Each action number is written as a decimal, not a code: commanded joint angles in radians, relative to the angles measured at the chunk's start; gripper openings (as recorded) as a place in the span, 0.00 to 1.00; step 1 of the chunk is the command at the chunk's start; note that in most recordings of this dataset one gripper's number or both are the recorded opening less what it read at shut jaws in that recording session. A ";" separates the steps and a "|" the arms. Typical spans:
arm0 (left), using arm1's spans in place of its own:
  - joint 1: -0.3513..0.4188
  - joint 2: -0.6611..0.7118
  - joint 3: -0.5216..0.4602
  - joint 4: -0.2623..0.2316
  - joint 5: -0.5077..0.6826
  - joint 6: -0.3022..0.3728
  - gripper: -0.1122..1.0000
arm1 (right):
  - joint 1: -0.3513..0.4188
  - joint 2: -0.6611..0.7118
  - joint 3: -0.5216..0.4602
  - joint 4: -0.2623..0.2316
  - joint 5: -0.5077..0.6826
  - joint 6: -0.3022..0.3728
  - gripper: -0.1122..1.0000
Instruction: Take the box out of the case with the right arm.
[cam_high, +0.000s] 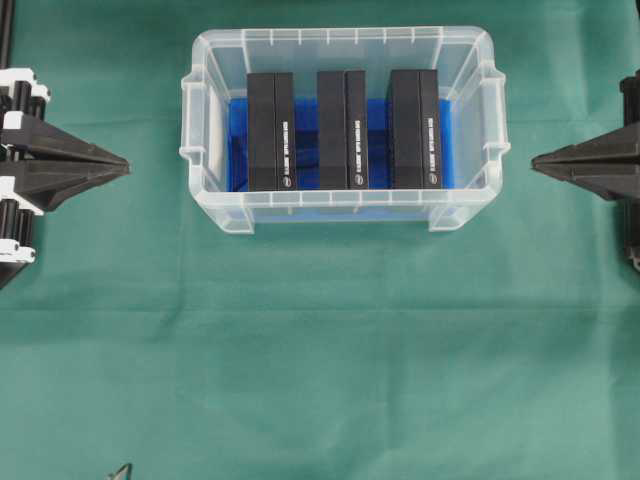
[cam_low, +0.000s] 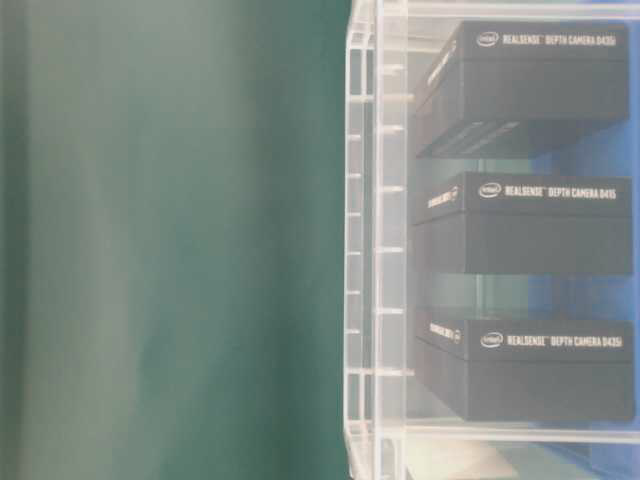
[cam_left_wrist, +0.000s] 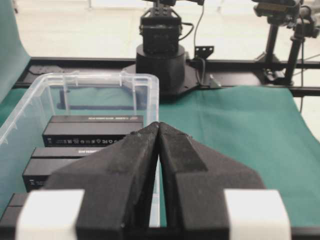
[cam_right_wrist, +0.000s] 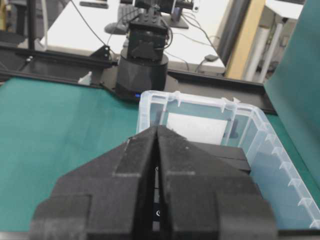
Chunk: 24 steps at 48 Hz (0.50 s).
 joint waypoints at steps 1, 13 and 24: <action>0.005 0.006 -0.031 0.032 0.005 0.005 0.10 | 0.000 0.005 -0.018 0.005 -0.005 0.008 0.10; 0.005 0.003 -0.040 0.032 0.026 -0.006 0.10 | 0.000 0.008 -0.071 0.005 0.126 0.009 0.10; 0.000 0.000 -0.179 0.032 0.118 -0.014 0.10 | 0.000 0.009 -0.227 0.005 0.267 0.014 0.10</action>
